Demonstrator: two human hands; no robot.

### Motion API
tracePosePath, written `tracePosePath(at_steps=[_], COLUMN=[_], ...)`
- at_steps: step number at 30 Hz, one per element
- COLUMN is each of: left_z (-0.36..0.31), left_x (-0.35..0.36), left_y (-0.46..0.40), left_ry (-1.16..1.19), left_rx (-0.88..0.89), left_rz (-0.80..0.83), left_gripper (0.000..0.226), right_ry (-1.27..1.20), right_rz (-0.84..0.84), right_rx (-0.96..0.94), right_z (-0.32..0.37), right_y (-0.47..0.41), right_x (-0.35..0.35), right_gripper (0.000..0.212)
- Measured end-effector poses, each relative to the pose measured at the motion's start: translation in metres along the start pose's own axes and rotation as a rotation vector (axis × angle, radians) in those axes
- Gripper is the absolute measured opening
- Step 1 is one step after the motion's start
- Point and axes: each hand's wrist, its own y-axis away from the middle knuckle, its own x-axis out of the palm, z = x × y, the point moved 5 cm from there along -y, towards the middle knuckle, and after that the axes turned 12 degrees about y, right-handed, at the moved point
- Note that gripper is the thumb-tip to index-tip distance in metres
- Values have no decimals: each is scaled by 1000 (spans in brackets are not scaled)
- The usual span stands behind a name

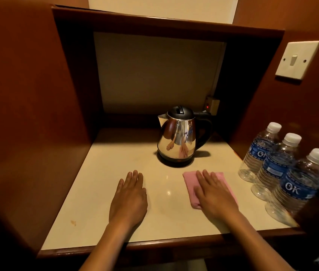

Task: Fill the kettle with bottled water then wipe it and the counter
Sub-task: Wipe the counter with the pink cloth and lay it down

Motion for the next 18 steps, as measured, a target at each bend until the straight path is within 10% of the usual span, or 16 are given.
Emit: tracePosePath(at_steps=[18], left_z=[1], left_x=[2], left_y=[1], left_ry=[23], left_rx=[-16], left_rz=[0], left_gripper=[57], right_ry=[-26], right_rz=[-1], right_rx=[-63], right_z=[-4], right_y=[19], right_x=[1], right_gripper=[65])
